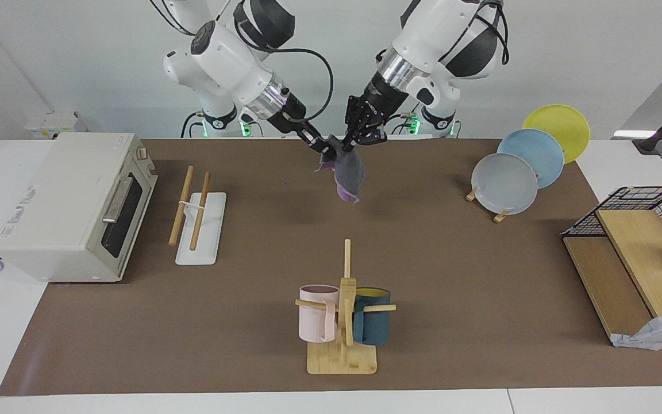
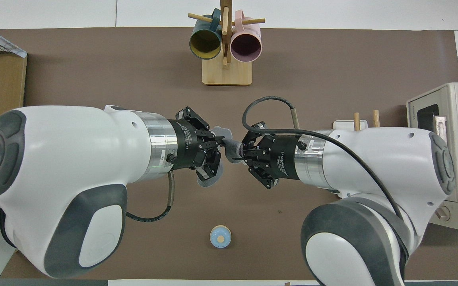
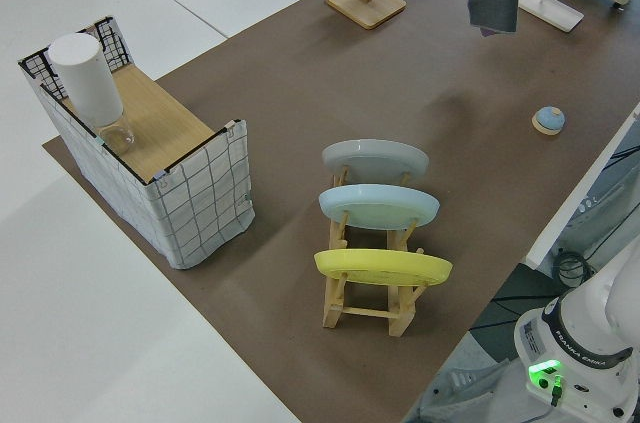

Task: Fold towel and hang on rack
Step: 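Grasp the towel corner with the right gripper from the left gripper, then carry the towel with the right gripper while the left gripper retracts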

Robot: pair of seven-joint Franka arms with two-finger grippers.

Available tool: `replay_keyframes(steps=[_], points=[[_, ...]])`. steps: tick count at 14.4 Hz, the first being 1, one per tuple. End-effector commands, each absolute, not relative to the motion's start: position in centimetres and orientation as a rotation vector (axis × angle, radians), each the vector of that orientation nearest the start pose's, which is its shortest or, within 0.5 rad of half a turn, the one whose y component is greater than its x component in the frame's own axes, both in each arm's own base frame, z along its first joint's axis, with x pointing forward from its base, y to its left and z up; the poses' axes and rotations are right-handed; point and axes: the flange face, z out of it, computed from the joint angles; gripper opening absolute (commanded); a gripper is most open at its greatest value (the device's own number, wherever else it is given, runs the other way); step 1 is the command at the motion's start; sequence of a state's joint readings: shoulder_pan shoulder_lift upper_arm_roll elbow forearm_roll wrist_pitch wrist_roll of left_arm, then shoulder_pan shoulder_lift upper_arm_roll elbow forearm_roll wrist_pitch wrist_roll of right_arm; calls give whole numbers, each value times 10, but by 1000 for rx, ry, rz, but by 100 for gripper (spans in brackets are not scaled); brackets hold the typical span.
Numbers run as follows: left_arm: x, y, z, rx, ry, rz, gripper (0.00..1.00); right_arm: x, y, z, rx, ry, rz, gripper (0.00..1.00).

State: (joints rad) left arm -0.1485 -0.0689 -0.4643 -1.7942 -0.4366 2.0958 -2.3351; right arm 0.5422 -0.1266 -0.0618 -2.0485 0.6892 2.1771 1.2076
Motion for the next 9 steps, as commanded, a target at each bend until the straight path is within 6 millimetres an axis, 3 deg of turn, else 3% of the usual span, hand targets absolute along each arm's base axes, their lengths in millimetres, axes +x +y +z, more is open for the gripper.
replay_keyframes(steps=[1,3,5,6,9], points=[[450,-347,609,1679,2118,-386,100,480,252,536,-2405,1125,324,0],[456,-337,601,1835,1987,-335,100,485,207,534,-2662,881,302,0],[475,-304,595,2000,1813,-248,100,495,147,537,-2806,693,303,0],[485,-279,590,2111,1715,-209,100,500,117,534,-2876,575,276,0],[516,-199,584,2367,1398,-106,100,505,56,528,-3052,238,222,0]])
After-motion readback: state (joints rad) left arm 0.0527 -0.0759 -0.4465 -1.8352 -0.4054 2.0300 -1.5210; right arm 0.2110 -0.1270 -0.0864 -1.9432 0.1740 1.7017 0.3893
